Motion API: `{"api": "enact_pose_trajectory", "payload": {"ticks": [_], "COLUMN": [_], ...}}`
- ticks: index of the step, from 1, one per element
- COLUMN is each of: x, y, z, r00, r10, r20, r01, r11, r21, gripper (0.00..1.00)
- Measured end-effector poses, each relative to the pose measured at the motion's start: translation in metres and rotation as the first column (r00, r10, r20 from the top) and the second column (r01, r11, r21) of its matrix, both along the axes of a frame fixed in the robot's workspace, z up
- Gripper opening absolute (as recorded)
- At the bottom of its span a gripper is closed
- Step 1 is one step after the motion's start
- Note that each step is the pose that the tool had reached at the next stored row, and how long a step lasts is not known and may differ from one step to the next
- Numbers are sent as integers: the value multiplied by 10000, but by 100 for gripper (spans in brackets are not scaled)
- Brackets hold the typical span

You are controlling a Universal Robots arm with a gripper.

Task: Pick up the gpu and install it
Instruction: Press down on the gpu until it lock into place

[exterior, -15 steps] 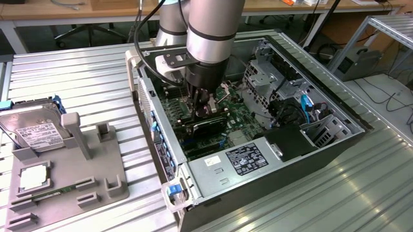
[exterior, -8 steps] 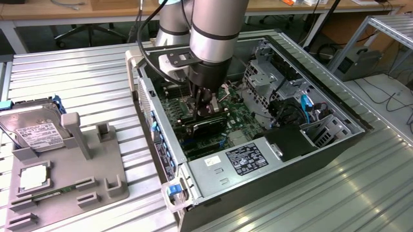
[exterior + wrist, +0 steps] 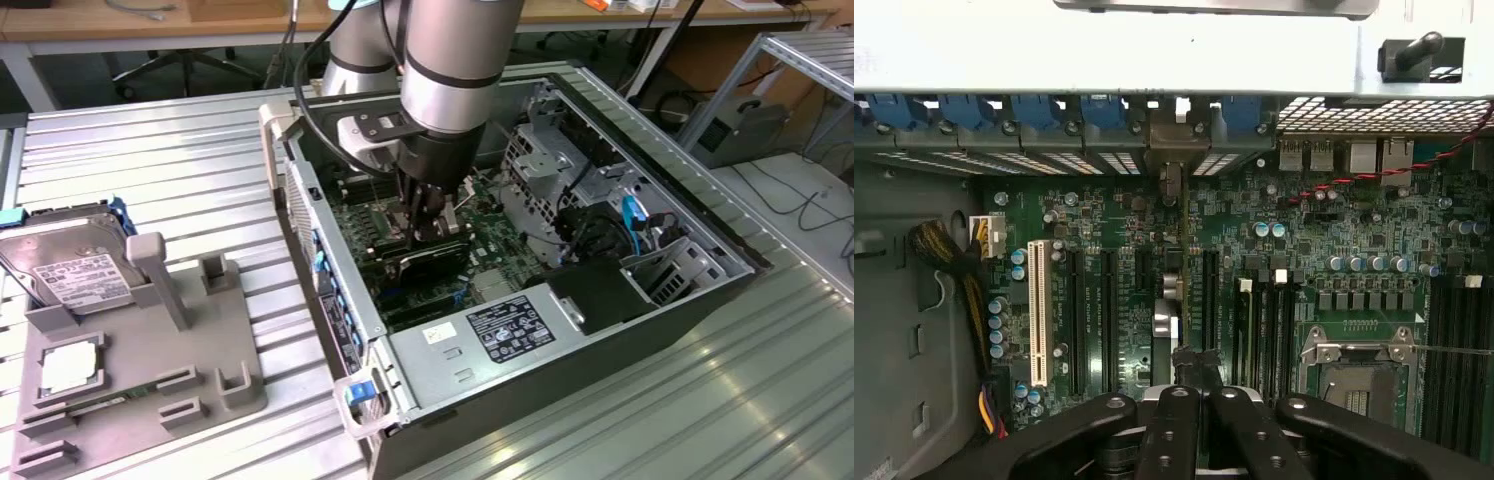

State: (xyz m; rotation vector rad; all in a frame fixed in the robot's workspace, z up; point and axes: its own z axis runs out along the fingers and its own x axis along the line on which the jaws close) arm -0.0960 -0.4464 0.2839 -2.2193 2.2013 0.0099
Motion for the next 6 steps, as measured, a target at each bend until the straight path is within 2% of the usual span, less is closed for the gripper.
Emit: {"api": "enact_pose_trajectory", "payload": {"ticks": [6], "x": [0], "y": [0], "z": [-1], "r00": [10000], "r10": [0], "r20": [1], "r01": [0], "r11": [10000], "r21": [2], "gripper": [11]}}
